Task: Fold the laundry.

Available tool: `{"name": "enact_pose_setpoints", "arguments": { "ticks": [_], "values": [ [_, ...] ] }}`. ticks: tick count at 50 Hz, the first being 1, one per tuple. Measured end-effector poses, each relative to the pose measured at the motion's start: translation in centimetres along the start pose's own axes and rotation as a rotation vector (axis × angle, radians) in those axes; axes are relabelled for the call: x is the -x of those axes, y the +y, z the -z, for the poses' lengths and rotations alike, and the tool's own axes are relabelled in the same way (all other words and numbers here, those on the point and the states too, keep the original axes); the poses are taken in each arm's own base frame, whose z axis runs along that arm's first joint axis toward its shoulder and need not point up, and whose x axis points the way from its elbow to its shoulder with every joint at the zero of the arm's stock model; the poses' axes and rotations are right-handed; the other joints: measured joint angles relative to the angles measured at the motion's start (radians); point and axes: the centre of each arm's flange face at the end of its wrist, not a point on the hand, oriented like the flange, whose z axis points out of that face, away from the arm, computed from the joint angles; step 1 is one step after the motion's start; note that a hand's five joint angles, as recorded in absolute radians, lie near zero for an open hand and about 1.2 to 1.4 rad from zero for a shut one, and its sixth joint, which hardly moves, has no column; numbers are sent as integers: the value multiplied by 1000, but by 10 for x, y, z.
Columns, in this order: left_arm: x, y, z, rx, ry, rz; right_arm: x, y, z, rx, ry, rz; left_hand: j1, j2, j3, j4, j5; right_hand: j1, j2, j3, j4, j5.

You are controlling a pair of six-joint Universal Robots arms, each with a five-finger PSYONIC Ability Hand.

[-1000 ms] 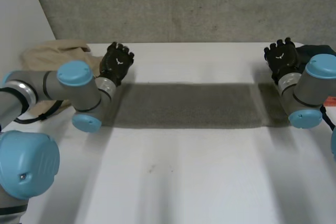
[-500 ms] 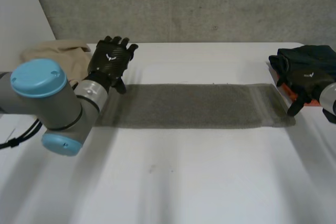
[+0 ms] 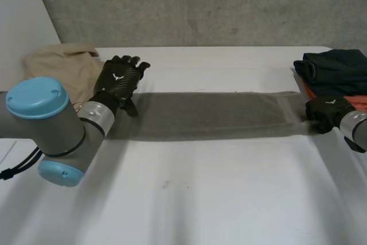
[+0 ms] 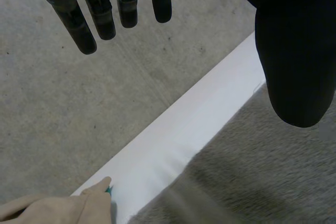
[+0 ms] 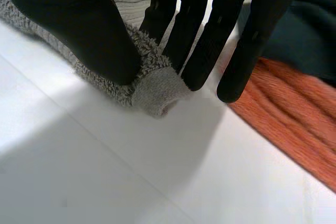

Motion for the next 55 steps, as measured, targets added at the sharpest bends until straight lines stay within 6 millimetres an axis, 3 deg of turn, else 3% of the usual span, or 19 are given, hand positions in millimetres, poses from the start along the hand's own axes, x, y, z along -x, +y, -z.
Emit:
{"name": "enact_pose_setpoints", "arguments": {
  "ticks": [8,15,19,21,24,26,30,33,36,40,43,47,50,53,55],
  "values": [
    [8,-18,8,-38,-20,-2,-53,-4,27,17,175,42,0,0,0,0,0,0,0,0,0,0],
    [16,-33,17,-66,-41,-6,-106,0,46,74,321,220,0,0,0,0,0,0,0,0,1,0],
    [21,-36,22,-71,-53,-7,-112,-10,47,72,350,327,6,-28,-30,-28,0,0,0,0,1,7],
    [26,-38,25,-73,-65,-8,-92,-33,44,8,327,393,4,-28,-30,-28,-1,0,0,0,2,12],
    [31,-40,29,-75,-80,-9,-46,-71,42,-134,259,471,4,-28,-30,-28,-1,0,0,0,2,13],
    [32,-42,31,-77,-85,-10,-7,-92,43,-237,191,517,4,-28,-30,-28,-1,0,0,4,3,13],
    [33,-43,35,-76,-88,-10,92,-129,60,-469,-4,609,4,-28,-30,-28,-1,0,0,5,3,14],
    [32,-42,38,-72,-85,-9,153,-136,75,-582,-144,654,4,-28,-30,-28,-1,0,0,5,3,14],
    [30,-40,41,-63,-81,-7,221,-128,92,-678,-319,704,4,-28,-30,-28,-1,0,0,5,3,14],
    [27,-37,44,-52,-73,-5,276,-104,103,-716,-475,753,4,-28,-30,-28,-1,0,0,5,3,14],
    [25,-35,45,-47,-66,-4,300,-85,104,-709,-541,784,4,-28,-30,-28,-1,-2,-2,2,3,13],
    [21,-35,46,-46,-56,-3,307,-77,103,-680,-544,786,4,-28,-30,-28,-1,-577,-610,-591,-594,-591],
    [18,-37,46,-53,-48,-4,297,-82,102,-634,-498,737,4,-28,-30,-28,-1,-858,-923,-919,-928,-898],
    [16,-40,45,-65,-42,-5,280,-88,100,-583,-447,662,4,-28,-30,-28,-1,-877,-968,-977,-984,-931],
    [13,-44,44,-80,-37,-6,255,-95,99,-530,-392,555,4,-28,-30,-28,-1,-877,-968,-981,-992,-931]
  ]
}}
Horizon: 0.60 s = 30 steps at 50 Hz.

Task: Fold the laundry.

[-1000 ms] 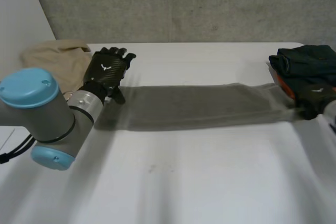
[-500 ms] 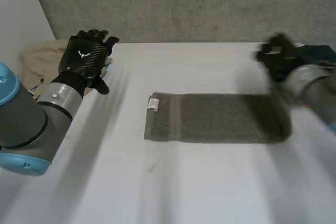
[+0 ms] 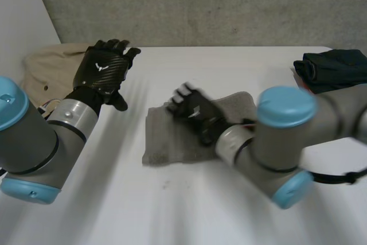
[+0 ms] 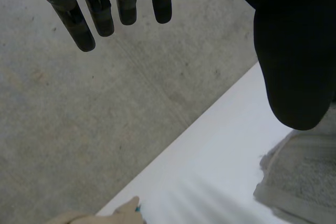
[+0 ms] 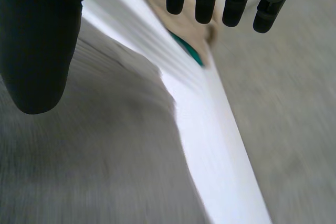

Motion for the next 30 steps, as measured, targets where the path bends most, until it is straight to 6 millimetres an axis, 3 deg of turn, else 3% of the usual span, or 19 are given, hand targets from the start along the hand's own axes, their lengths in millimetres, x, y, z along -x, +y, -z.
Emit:
{"name": "enact_pose_setpoints", "arguments": {
  "ticks": [3,4,6,10,14,18,20,22,25,30],
  "values": [
    [-4,-7,-2,-23,9,-1,-35,13,19,65,97,-172,0,0,0,0,0,0,0,0,0,0],
    [-4,-7,-2,-23,9,-1,-35,13,19,65,97,-172,0,0,0,0,0,0,0,0,0,0],
    [-8,-13,-4,-43,20,-1,-54,28,35,115,156,-300,0,0,0,0,0,0,0,0,0,0],
    [-16,-17,-4,-59,39,1,-65,52,52,191,197,-395,0,0,0,0,0,0,0,0,0,0],
    [-25,-19,-4,-65,64,3,-68,89,69,314,217,-415,0,0,0,0,0,3,3,6,6,2],
    [-31,-18,-3,-61,79,4,-67,115,78,402,216,-378,0,0,0,0,0,414,426,423,424,413],
    [-32,-17,-2,-58,83,4,-69,125,81,434,214,-353,0,0,0,0,0,731,797,787,788,773],
    [-32,-16,-2,-55,84,5,-71,130,82,446,217,-336,0,0,0,0,0,888,946,939,938,921],
    [-32,-16,-1,-52,83,4,-76,132,81,443,229,-312,0,0,0,0,0,905,970,979,990,955],
    [-30,-18,0,-54,77,4,-88,112,73,371,256,-267,0,0,0,0,0,905,970,981,993,955]
  ]
}}
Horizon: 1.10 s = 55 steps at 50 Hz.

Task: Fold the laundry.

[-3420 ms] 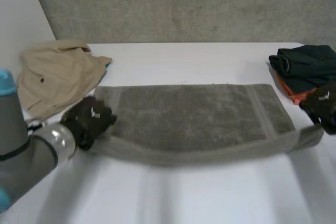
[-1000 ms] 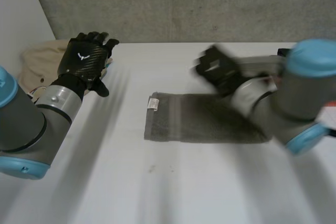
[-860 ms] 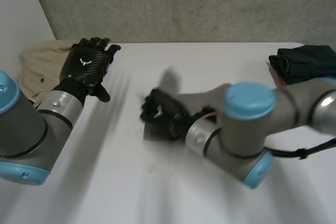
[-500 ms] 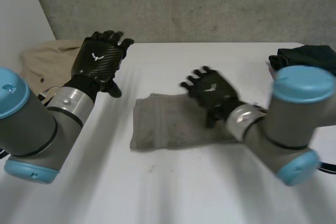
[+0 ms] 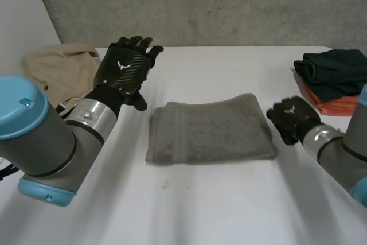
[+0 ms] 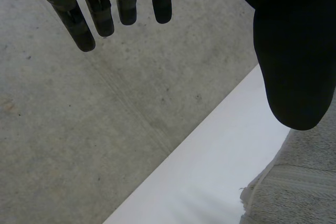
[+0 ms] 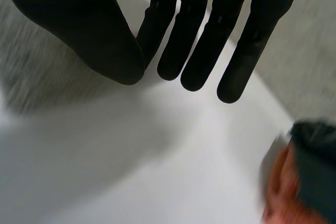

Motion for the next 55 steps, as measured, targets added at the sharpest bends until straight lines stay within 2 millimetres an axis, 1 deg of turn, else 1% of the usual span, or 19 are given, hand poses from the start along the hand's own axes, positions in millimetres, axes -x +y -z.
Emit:
{"name": "enact_pose_setpoints", "arguments": {
  "ticks": [5,6,8,9,11,13,15,18,19,20,25,32,34,37,39,48,50,52,55],
  "values": [
    [4,-7,3,-13,-10,-1,17,-50,4,-151,-30,46,0,0,0,0,0,-6,-14,-10,-11,-9],
    [5,-8,4,-15,-12,-1,25,-62,6,-185,-46,56,0,0,0,0,0,-63,-108,-122,-112,-99],
    [6,-10,6,-18,-16,-1,39,-77,11,-224,-79,61,0,0,0,0,0,-361,-417,-402,-411,-399],
    [6,-11,7,-19,-17,-1,44,-81,13,-231,-92,59,0,0,0,0,0,-497,-552,-551,-562,-540],
    [7,-11,9,-18,-18,-1,55,-85,17,-233,-122,35,0,0,0,0,0,-604,-658,-659,-670,-668],
    [7,-10,11,-14,-18,-1,60,-80,19,-205,-151,-29,0,0,0,0,0,-619,-678,-682,-699,-697],
    [7,-10,12,-11,-17,0,58,-73,19,-178,-158,-82,0,0,0,0,0,-619,-678,-682,-700,-701],
    [5,-9,15,-8,-12,4,44,-50,16,-99,-146,-212,0,0,0,0,0,-619,-678,-682,-700,-700],
    [5,-9,15,-8,-11,6,42,-46,16,-89,-142,-227,0,0,0,0,0,-619,-678,-682,-700,-699],
    [4,-10,15,-10,-8,15,30,-29,14,-45,-128,-290,0,0,0,0,0,-618,-677,-681,-698,-692],
    [3,-12,14,-20,-3,65,10,5,13,17,-123,-365,0,0,0,0,0,-565,-616,-621,-631,-608],
    [3,-15,12,-32,-3,128,8,26,9,40,-167,-384,0,0,0,0,0,-519,-564,-567,-583,-561],
    [2,-15,12,-32,-1,134,10,28,7,40,-176,-383,0,0,0,0,0,-409,-465,-472,-485,-465],
    [0,-15,12,-31,4,137,11,30,4,30,-177,-377,0,0,0,0,0,-128,-128,-139,-145,-132],
    [0,-14,12,-30,6,137,11,30,1,22,-168,-369,0,0,0,0,0,-69,-21,-28,-28,-28],
    [0,-14,13,-26,5,135,-3,27,-1,30,-52,-285,0,0,0,0,0,-69,-18,0,0,-18],
    [0,-14,13,-26,4,135,-16,15,2,19,27,-202,0,0,0,0,0,-69,-18,0,0,-15],
    [1,-14,14,-25,3,134,-20,3,3,-2,59,-142,0,0,0,0,0,-69,-18,0,1,-11],
    [1,-14,14,-25,1,135,-13,-25,4,-65,68,-26,0,0,0,0,0,-69,-18,0,1,-9]
  ]
}}
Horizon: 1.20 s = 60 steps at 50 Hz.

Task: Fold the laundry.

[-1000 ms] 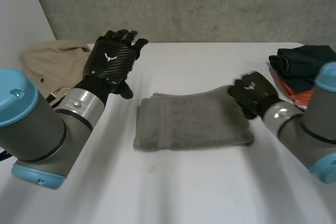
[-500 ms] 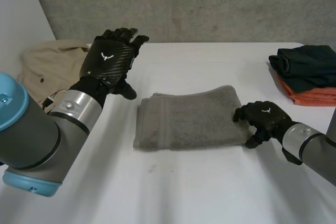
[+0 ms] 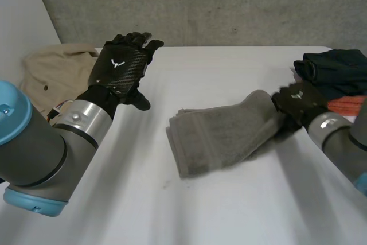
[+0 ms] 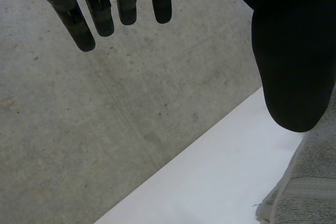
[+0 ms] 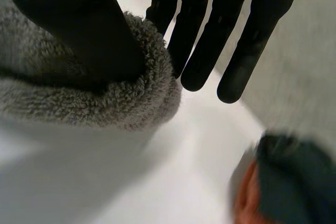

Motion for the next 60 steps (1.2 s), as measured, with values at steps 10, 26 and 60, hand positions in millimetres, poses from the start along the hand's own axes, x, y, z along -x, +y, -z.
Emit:
{"name": "enact_pose_setpoints", "arguments": {
  "ticks": [10,26,60],
  "values": [
    [5,2,0,8,-18,4,121,-62,18,-278,-302,303,0,0,0,0,0,0,0,0,1,8],
    [4,-16,-27,-55,-80,46,111,-62,21,-286,-406,-36,0,2,0,0,0,-834,-952,-980,-993,-945],
    [-112,107,-29,496,-62,-34,69,-7,-29,96,-354,-551,3,14,11,6,0,-834,-952,-980,-993,-945]
  ]
}}
